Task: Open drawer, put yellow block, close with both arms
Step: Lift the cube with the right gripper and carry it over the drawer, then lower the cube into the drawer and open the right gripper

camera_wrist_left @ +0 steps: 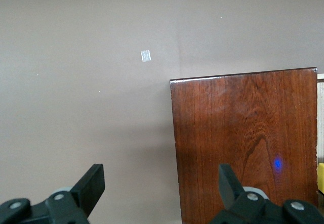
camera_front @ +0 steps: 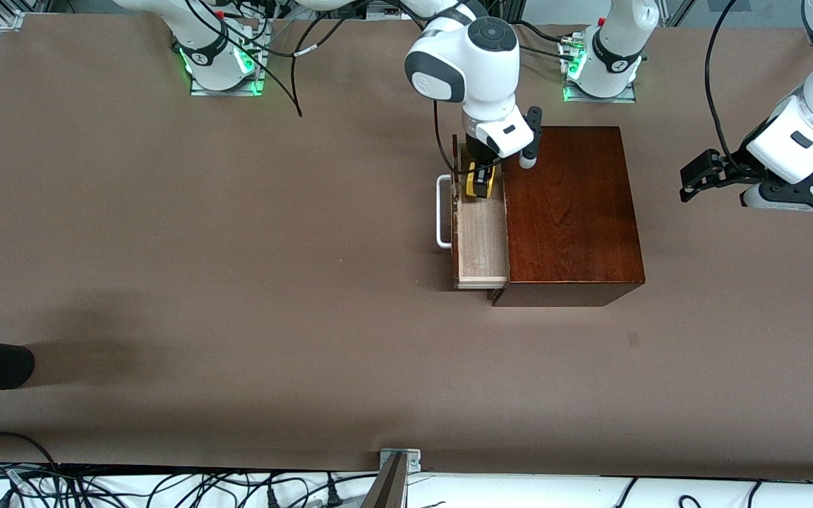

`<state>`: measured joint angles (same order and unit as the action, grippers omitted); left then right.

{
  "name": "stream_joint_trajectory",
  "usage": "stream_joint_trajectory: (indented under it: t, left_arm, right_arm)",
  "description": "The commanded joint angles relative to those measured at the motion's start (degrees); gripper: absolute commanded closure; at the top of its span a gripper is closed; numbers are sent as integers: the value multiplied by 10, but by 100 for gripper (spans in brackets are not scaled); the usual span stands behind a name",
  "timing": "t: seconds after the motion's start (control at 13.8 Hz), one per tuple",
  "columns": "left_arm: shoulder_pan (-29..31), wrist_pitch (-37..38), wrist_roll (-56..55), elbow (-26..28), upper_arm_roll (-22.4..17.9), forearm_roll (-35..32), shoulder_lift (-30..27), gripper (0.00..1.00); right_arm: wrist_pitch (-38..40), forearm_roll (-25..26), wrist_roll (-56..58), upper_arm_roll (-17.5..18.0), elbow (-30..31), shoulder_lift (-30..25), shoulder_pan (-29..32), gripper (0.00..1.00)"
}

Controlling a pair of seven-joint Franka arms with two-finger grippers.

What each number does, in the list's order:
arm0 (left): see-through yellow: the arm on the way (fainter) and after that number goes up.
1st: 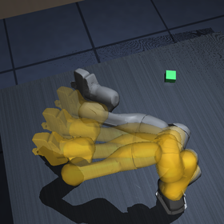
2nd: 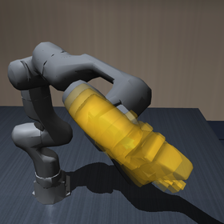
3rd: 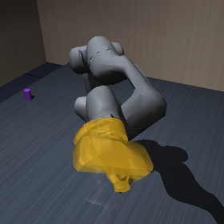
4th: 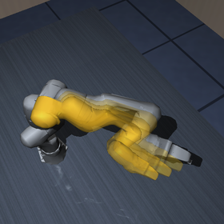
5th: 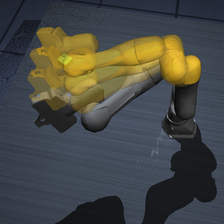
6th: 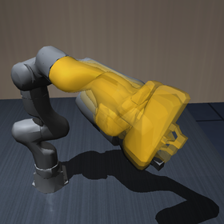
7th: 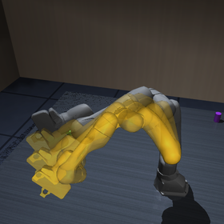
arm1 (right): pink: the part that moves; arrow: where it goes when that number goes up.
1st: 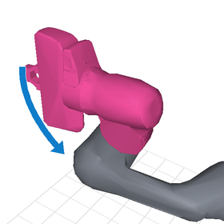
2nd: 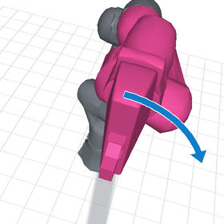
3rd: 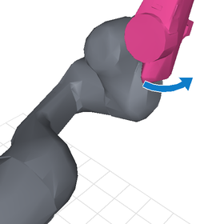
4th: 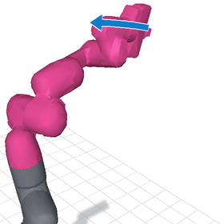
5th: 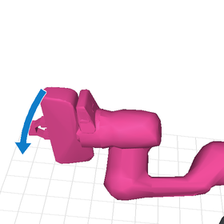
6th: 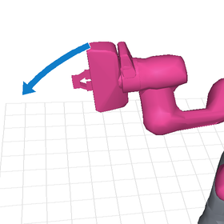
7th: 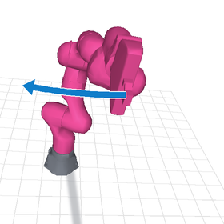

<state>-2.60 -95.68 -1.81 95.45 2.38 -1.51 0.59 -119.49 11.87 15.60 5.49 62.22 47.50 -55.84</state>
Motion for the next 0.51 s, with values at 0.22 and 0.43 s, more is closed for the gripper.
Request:
stream_joint_trajectory:
  t: [0.22,0.43]
  left_arm:
    - [-7,27,1,-24,3,-11,6,0]
    - [-7,27,1,-25,3,-11,7,0]
  right_arm:
    - [2,9,25,-5,-22,34,-4,100]
    - [-1,9,30,-5,-21,42,-2,100]
